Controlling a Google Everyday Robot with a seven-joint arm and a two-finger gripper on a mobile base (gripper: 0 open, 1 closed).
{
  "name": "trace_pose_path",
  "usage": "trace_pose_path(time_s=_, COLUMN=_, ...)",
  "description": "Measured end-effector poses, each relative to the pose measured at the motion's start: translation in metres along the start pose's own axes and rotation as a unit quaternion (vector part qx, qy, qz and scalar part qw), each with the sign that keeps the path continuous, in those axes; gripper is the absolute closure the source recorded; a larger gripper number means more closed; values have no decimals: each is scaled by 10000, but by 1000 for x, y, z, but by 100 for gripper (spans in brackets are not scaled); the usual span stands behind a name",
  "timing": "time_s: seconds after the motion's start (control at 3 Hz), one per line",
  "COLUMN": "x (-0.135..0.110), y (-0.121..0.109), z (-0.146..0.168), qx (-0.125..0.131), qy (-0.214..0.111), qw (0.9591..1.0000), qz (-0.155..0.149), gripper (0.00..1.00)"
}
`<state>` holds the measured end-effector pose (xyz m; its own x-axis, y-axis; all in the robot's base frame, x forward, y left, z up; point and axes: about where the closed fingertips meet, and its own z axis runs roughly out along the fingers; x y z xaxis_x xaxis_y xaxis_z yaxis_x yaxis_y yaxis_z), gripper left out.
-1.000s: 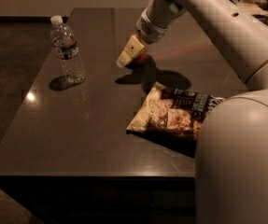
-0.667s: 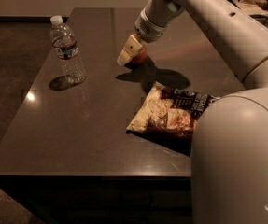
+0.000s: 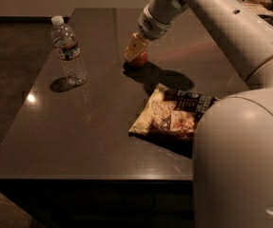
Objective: Pick apple
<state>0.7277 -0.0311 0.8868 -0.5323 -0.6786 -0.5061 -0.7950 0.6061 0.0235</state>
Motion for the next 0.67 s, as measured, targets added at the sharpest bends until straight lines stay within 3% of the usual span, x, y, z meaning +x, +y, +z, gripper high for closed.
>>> trace_pose_path(time_s=0.33, x=1, y=9, z=-32, qx=114, qy=-116, qw=9997, qz=-198, gripper=93)
trace_pose_path(time_s=0.67, x=-3, y=30, z=-82, qx=87, qy=-439, qw=9982, qz=-407, gripper=100)
